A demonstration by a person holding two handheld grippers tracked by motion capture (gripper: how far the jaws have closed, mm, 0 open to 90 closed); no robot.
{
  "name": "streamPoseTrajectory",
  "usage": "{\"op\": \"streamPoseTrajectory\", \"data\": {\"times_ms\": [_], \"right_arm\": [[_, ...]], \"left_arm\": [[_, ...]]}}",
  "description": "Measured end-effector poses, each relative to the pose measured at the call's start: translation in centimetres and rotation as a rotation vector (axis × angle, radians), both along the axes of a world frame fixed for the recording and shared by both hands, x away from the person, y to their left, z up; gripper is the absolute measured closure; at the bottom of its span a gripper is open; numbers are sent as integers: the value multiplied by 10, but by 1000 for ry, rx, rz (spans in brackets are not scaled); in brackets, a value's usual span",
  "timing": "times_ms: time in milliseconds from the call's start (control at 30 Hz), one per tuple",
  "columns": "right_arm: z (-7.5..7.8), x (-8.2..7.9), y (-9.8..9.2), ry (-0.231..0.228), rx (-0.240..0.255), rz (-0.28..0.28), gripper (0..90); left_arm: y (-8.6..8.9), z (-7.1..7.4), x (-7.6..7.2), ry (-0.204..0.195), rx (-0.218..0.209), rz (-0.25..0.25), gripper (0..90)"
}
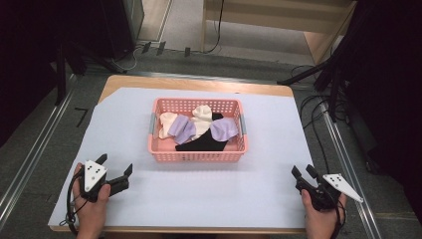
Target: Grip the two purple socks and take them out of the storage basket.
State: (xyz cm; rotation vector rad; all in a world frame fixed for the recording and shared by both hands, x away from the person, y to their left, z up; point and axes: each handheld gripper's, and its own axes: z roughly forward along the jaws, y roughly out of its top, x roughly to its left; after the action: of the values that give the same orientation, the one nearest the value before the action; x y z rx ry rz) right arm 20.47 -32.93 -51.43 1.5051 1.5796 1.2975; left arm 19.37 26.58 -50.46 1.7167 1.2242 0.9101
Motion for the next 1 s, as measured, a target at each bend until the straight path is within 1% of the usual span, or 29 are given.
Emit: {"op": "streamPoseTrajectory", "data": {"times_ms": [33, 67, 167, 200, 267, 300, 400, 467, 533, 567, 600, 667, 767, 800, 833, 933, 1000], "right_arm": [[2, 1, 4, 1, 9, 3, 422], [2, 1, 4, 1, 9, 3, 422], [8, 6, 15, -8, -24, 19, 438], [13, 9, 23, -10, -28, 38, 442], [14, 10, 25, -12, -25, 45, 443], [19, 12, 30, -24, -25, 53, 449], [25, 13, 36, -32, -13, 62, 455], [35, 16, 47, -44, 4, 79, 466], [37, 17, 50, -45, 10, 84, 467], [42, 20, 59, -47, 9, 103, 469], [42, 20, 59, -47, 9, 103, 469], [46, 24, 69, -48, 14, 119, 471], [51, 30, 84, -50, 7, 145, 469], [52, 35, 92, -54, -5, 162, 466], [52, 35, 92, -54, -5, 162, 466], [53, 40, 101, -39, -17, 173, 463], [55, 46, 110, -30, -25, 183, 463]], "left_arm": [[0, 0, 0, 3, 1, -1, 136], [0, 0, 0, 3, 1, -1, 136], [0, 0, 0, 1, 1, 0, 136], [0, 0, 0, -1, 0, 1, 137], [0, 0, 0, 0, 1, -2, 137], [0, 0, 0, 0, 1, -2, 137], [0, 0, 0, -3, 1, 0, 137], [0, 0, 0, 3, 2, -2, 137], [0, 0, 0, 4, 4, -2, 137], [0, 0, 0, 2, 3, -1, 137], [0, 0, 0, 3, 1, -1, 137], [0, 0, 1, 3, -2, 1, 137], [0, 0, 1, 3, -2, 2, 137], [0, 0, 1, 4, 0, 1, 137], [0, 0, 1, 4, 0, 1, 137], [0, 0, 1, 2, -5, 0, 137], [0, 0, 1, 3, -6, 1, 137]]}}
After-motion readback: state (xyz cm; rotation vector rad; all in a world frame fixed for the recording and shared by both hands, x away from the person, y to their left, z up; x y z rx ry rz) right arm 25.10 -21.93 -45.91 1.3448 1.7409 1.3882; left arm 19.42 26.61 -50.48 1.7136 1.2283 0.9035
